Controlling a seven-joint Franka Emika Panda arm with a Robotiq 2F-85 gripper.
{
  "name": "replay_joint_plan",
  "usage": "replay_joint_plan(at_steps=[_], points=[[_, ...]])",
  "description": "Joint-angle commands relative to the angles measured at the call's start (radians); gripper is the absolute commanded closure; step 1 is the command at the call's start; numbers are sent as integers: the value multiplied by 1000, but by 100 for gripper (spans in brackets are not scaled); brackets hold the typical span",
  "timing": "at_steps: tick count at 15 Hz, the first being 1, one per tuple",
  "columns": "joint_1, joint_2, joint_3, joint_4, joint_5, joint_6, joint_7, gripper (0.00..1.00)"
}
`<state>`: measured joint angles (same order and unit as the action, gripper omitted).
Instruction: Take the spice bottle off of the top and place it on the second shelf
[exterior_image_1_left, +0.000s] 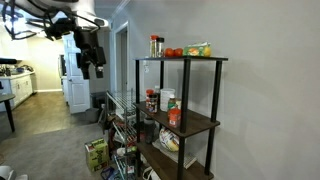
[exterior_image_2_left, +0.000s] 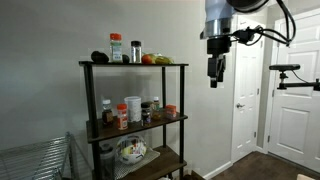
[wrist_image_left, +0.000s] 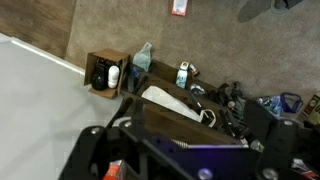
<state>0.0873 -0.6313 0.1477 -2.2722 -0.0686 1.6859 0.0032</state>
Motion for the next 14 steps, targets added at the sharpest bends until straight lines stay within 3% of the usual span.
replay_joint_plan(at_steps=[1, 7, 14], points=[[1, 154, 16, 115, -42, 100, 15, 0], [-8, 294, 41, 222, -97, 315, 115, 0], [-36, 336, 71, 212, -271, 655, 314, 0]])
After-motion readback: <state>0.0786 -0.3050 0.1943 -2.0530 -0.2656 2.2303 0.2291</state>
